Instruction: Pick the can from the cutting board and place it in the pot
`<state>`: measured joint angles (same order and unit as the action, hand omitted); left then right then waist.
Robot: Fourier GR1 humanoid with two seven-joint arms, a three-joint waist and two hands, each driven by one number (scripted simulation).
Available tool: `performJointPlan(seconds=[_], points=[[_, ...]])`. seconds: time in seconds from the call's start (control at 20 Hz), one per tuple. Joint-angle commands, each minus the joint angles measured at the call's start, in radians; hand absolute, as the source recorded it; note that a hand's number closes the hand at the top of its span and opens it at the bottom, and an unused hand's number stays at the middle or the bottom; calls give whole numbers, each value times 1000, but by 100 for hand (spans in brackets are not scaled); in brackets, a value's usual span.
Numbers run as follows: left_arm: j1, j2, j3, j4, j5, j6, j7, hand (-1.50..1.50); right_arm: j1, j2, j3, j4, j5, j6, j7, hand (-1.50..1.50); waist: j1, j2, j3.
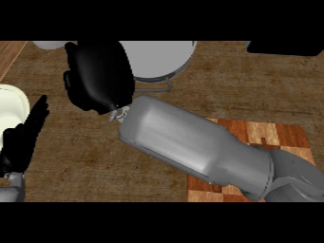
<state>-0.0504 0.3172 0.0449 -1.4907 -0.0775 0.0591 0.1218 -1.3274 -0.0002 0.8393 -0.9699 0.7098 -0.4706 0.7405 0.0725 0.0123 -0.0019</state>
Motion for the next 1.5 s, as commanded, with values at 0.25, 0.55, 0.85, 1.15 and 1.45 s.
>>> performJointPlan(seconds=[0.25,0.55,0.85,1.15,1.45], points=[[-35,-12,6,33,-3,-6,-8,0,-119,0,-104,308,-160,-143,-243,150,3,12,-1],[-4,-9,-6,-22,2,-26,4,0,-190,0,-201,506,-207,-137,-426,150,21,18,-1],[-34,-8,-14,-34,-4,-30,18,0,-253,0,-239,660,-221,-97,-509,150,46,31,-1],[-44,-11,-20,-20,-16,-29,-1,0,-242,0,-238,761,-209,-103,-575,150,72,51,-2],[-87,-13,-23,-29,-11,-33,19,0,-209,0,-347,775,-320,-78,-632,-150,92,61,0]])
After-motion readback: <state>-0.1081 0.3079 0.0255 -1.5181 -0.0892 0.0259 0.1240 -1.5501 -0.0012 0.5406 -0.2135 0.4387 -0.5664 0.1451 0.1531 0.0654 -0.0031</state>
